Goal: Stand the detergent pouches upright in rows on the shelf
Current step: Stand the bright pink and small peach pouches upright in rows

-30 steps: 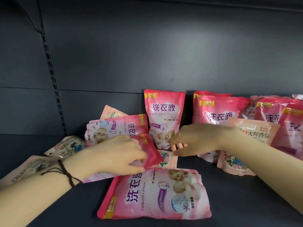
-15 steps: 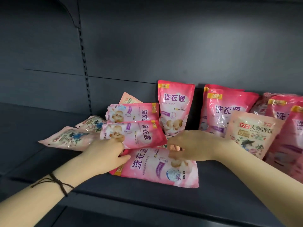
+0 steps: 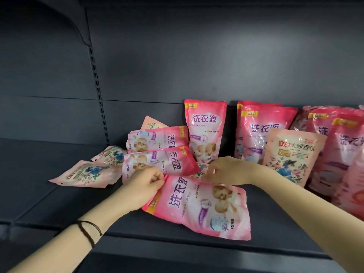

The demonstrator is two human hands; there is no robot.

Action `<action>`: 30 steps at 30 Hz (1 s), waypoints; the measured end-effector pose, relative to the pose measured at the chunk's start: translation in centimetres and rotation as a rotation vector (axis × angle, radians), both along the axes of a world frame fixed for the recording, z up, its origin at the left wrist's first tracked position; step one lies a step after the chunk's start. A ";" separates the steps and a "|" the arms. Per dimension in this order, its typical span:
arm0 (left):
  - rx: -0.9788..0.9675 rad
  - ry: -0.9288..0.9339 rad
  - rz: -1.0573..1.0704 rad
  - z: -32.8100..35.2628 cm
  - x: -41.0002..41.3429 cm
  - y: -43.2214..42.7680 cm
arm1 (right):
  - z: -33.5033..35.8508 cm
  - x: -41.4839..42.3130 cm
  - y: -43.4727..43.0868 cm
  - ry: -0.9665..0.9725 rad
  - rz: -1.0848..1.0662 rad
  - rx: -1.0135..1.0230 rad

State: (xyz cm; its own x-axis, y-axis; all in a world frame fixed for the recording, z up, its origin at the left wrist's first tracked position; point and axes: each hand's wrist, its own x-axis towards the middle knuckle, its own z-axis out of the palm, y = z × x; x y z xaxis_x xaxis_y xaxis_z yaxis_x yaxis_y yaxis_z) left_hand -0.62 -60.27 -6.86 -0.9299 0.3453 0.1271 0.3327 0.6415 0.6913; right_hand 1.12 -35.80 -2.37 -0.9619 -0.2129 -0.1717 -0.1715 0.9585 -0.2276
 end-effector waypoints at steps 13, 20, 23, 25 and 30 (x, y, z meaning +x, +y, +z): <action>0.387 0.384 -0.133 9.3 1.0 6.5 | 0.4 4.2 3.3 0.075 -0.131 -1.516; 0.530 0.490 -0.206 9.4 3.4 11.6 | -2.1 7.3 6.5 0.507 -0.207 -1.715; 0.537 0.293 -0.219 7.0 3.2 13.8 | -3.9 8.3 9.3 0.630 -0.304 -1.805; 0.479 0.139 -0.235 4.9 3.1 15.5 | -4.5 8.7 10.9 0.653 -0.322 -1.863; 0.246 0.024 -0.292 0.5 4.2 19.3 | -4.5 9.5 13.5 0.640 -0.419 -1.482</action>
State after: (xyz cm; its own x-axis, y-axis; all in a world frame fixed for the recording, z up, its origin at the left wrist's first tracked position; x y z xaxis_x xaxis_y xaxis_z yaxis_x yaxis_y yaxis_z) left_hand 3.57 -40.99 -6.41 -0.7925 0.5516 0.2601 0.4952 0.3330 0.8024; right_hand 10.64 -22.31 -6.91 -0.8209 0.4532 0.3475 -0.3938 -0.0084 -0.9192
